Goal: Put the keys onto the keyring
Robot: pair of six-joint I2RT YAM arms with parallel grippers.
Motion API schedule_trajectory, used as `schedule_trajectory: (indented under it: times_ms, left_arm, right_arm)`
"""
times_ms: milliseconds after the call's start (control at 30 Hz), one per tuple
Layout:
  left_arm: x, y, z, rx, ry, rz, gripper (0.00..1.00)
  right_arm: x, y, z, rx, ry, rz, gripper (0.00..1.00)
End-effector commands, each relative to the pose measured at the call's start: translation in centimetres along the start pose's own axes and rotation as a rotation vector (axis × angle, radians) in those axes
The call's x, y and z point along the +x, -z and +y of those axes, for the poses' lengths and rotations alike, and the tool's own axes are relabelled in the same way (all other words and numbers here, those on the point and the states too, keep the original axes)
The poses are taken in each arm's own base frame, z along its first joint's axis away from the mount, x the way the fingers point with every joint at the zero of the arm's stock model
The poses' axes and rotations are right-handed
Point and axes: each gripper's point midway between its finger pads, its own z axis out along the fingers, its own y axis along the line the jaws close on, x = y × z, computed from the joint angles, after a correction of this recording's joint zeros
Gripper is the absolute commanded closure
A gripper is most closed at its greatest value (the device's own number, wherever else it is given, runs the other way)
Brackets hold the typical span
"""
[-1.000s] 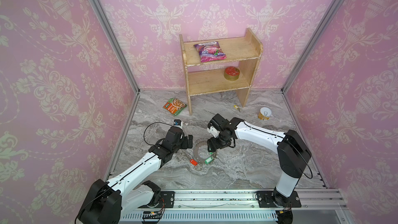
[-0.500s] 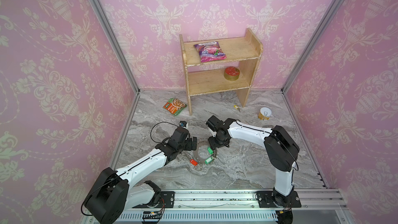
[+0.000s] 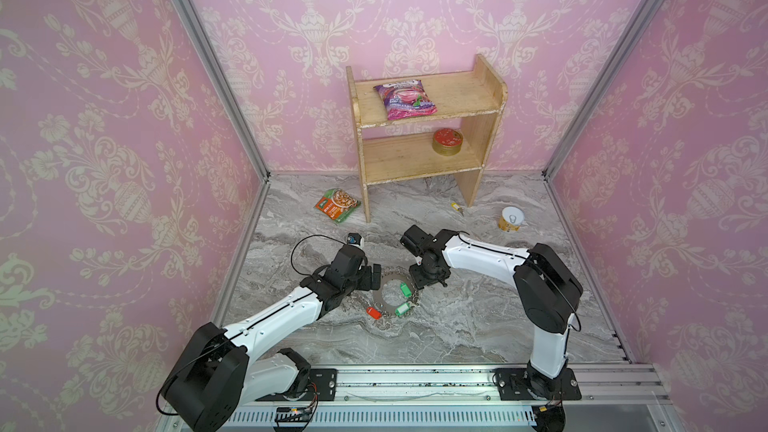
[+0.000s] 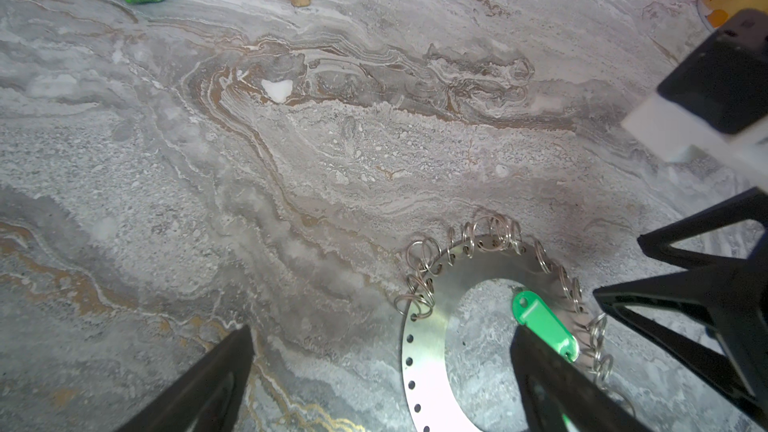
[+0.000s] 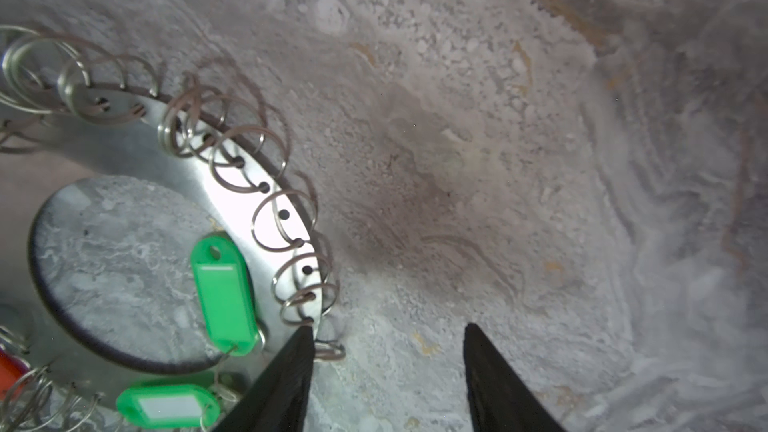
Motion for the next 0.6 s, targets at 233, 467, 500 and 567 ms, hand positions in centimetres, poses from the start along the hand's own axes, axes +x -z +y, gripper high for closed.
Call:
schedule_trajectory:
  times_ms: [233,467,500,567]
  left_arm:
    - [-1.4,0.9,-0.6,0.008,0.015,-0.041,0.01]
    - [-1.5,0.8,-0.9,0.014,0.013,-0.039,0.01]
    - [-1.5,0.9,-0.9,0.015,0.014,-0.040,0.01]
    - [-1.5,0.9,-0.9,0.013,0.013,-0.041,0.01]
  right_arm:
    - [0.8,1.5,-0.5,-0.015,0.004,-0.011,0.43]
    - [-1.0,2.1,2.0,-0.097,0.043,-0.060,0.45]
    - [-1.0,2.0,2.2,-0.091,0.053,-0.055,0.46]
    - [-1.1,1.5,2.6,-0.078,0.070,-0.045,0.47]
